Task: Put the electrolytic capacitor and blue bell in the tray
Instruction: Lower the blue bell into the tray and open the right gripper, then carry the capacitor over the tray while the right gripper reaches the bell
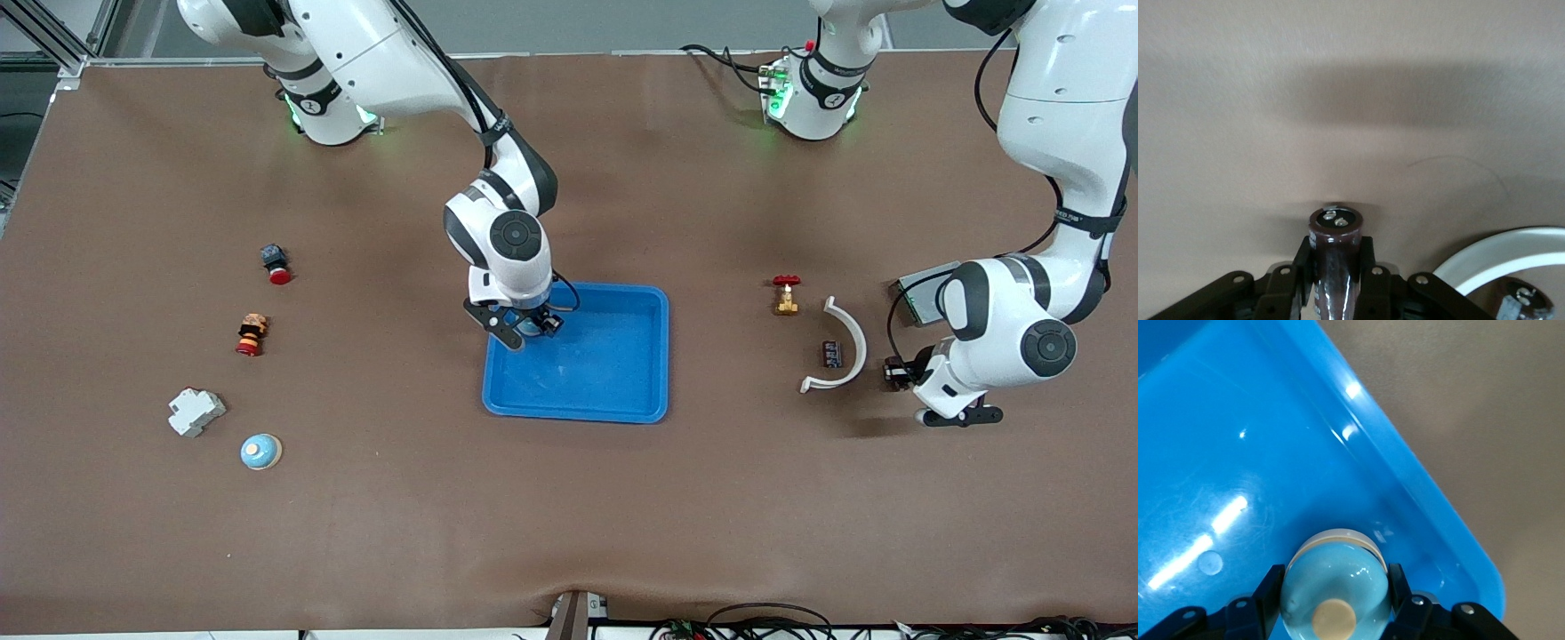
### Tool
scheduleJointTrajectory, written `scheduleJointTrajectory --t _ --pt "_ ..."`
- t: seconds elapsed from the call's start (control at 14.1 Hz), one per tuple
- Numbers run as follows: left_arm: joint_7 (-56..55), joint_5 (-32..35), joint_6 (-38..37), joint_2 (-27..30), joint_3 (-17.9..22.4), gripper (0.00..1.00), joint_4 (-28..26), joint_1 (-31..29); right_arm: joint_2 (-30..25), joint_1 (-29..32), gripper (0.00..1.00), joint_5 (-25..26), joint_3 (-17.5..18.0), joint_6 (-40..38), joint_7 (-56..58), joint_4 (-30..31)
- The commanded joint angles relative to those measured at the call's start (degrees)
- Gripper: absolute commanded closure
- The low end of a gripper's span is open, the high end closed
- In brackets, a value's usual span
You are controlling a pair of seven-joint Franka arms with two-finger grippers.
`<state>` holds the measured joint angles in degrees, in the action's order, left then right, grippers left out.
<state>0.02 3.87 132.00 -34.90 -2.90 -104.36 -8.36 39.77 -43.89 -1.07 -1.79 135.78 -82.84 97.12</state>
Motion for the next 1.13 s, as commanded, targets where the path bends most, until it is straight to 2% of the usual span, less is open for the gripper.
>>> scheduleJointTrajectory --t 0.0,0.35,0.43,0.5,0.64,0.78,0.92,1.06 --pt "-0.28 -0.17 -5.14 0.89 -0.26 1.00 3.70 0.01 1.71 -0.85 1.00 1.07 -0.67 0.88 -2.76 -1.85" --pt "-8.87 -1.57 -20.53 0.89 -2.10 1.00 15.22 1.76 2.86 -1.20 1.00 1.07 -0.76 1.41 -3.65 -2.55" --pt "-10.72 -2.02 -22.81 1.06 -2.98 1.00 16.46 1.68 2.86 -1.20 0.37 1.16 -0.76 1.50 -3.65 -2.55" --pt "-13.09 -2.20 -24.66 1.41 -4.29 1.00 17.34 1.68 2.94 -1.46 0.00 1.16 -0.85 1.50 -3.82 -2.55" --pt "-20.11 -2.20 -27.13 3.25 -7.36 1.00 17.79 1.76 2.86 -1.55 0.00 2.38 -0.85 1.33 -3.91 -2.73" --pt "-29.85 -2.02 -27.76 3.53 -11.93 1.00 18.66 1.94 2.68 -0.59 0.00 5.80 -0.76 -1.99 -2.95 -5.53" --pt "-39.26 -1.32 -28.11 3.53 -15.19 1.00 19.71 3.95 2.59 -0.24 0.00 6.26 -0.76 -9.36 -1.81 -10.17" --pt "-46.39 -1.41 -28.11 3.44 -15.46 1.00 19.98 7.98 2.07 2.39 0.00 5.64 -0.76 -17.71 3.62 -14.57"
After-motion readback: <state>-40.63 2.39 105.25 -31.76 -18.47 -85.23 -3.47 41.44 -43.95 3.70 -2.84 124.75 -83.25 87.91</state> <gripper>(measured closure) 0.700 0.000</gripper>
